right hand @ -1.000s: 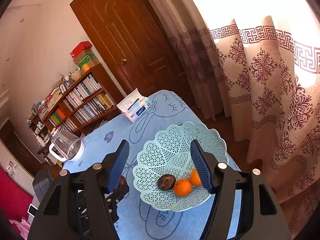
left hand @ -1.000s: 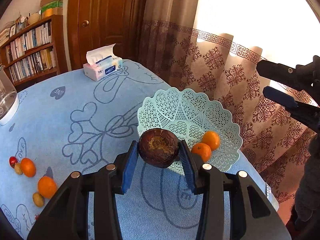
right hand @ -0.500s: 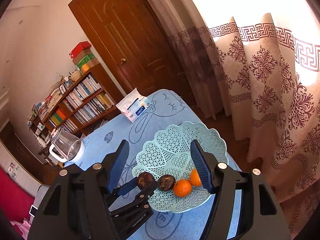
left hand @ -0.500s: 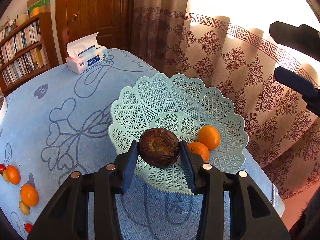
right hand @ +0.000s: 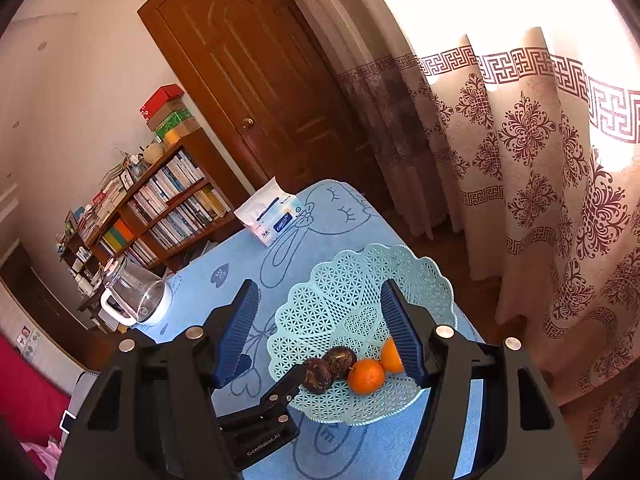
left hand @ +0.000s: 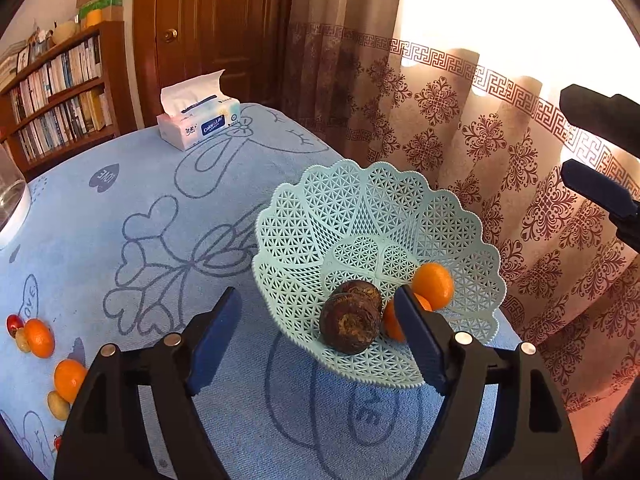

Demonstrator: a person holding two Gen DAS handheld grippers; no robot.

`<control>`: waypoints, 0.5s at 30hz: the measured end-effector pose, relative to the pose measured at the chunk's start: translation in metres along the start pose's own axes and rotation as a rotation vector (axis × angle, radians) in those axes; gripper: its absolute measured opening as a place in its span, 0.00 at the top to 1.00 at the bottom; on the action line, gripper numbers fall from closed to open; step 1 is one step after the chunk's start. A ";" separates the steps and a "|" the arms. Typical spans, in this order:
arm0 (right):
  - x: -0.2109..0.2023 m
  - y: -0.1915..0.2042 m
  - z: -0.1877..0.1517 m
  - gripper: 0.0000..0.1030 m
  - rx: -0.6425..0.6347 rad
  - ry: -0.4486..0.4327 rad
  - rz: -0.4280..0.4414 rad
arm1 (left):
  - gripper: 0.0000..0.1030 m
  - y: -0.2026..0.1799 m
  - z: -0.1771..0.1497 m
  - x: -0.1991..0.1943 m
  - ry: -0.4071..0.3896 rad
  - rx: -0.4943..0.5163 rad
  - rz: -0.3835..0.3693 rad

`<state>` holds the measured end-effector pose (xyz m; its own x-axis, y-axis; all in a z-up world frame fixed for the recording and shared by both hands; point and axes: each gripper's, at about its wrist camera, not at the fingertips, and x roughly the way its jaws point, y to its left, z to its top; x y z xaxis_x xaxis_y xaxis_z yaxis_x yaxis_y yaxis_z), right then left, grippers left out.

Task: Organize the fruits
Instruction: 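Lower the dark brown fruit into the basket and open the left tool, then withdraw both tools from the basket toward the loose fruits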

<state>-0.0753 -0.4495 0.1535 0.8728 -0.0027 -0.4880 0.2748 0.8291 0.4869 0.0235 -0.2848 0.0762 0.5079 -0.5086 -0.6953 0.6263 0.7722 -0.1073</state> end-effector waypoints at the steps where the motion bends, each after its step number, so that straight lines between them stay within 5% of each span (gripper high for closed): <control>1: -0.001 0.000 0.000 0.35 0.000 -0.001 0.001 | 0.24 0.002 0.001 -0.002 -0.002 -0.007 0.001; 11: -0.005 0.005 -0.001 0.31 -0.009 -0.013 0.013 | 0.14 0.016 0.000 -0.021 -0.027 -0.052 0.023; 15: -0.009 0.006 -0.001 0.21 0.001 -0.033 0.040 | 0.13 0.022 0.000 -0.030 -0.048 -0.059 0.062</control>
<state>-0.0823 -0.4438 0.1605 0.8959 0.0124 -0.4441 0.2397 0.8281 0.5067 0.0220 -0.2529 0.0950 0.5736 -0.4758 -0.6668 0.5575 0.8231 -0.1077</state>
